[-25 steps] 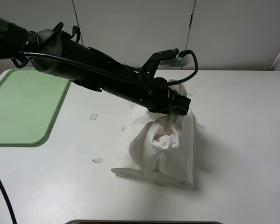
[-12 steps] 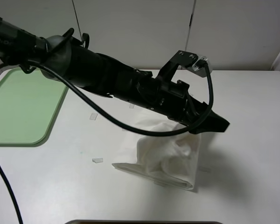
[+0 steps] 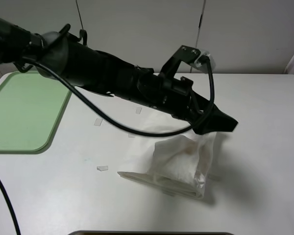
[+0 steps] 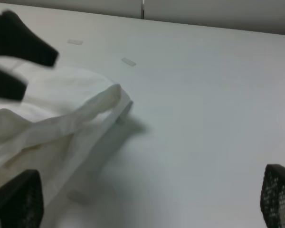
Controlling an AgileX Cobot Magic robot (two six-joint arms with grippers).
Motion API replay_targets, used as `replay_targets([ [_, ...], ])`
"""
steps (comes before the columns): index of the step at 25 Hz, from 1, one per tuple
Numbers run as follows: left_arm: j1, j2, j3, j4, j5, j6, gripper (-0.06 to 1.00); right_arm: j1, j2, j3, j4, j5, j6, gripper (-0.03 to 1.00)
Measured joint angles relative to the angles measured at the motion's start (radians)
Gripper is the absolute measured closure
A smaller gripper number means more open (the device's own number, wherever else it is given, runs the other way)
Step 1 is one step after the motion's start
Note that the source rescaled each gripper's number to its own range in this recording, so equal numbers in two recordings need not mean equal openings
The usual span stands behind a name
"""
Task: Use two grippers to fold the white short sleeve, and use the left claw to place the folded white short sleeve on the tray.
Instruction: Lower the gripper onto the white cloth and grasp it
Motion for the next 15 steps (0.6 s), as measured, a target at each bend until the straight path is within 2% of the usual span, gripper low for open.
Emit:
replay_targets([
  [1,0.000,0.000,0.000,0.000,0.000,0.000,-0.03,0.000,0.000,0.000,0.000,0.000,0.000,-0.03],
  [2,0.012,-0.006,0.000,0.001,-0.042,-0.026,-0.03,0.000,0.000,0.000,0.000,0.000,0.000,-0.03],
  [4,0.052,-0.040,0.000,0.059,-0.177,-0.112,-0.03,0.000,0.000,0.000,0.000,0.000,0.000,-0.03],
  [5,0.087,-0.086,0.000,0.196,-0.325,-0.209,-0.03,0.000,0.000,0.000,0.000,0.000,0.000,-0.03],
  [7,0.112,-0.127,0.001,0.350,-0.426,-0.319,-0.03,0.000,0.000,0.000,0.000,0.000,0.000,-0.03],
  [10,0.126,-0.161,0.002,0.539,-0.468,-0.410,-0.03,0.000,0.000,0.000,0.000,0.000,0.000,-0.03],
  [11,0.126,-0.161,0.002,0.539,-0.468,-0.410,-0.03,0.000,0.000,0.000,0.000,0.000,0.000,-0.03],
  [12,0.127,-0.165,0.002,0.589,-0.468,-0.439,-0.03,0.000,0.000,0.000,0.000,0.000,0.000,-0.03],
  [13,0.127,-0.169,0.002,0.713,-0.442,-0.484,-0.03,0.000,0.000,0.000,0.000,0.000,0.000,-0.03],
  [15,0.125,-0.169,0.011,0.825,-0.401,-0.508,-0.03,0.000,0.000,0.000,0.000,0.000,0.000,-0.03],
])
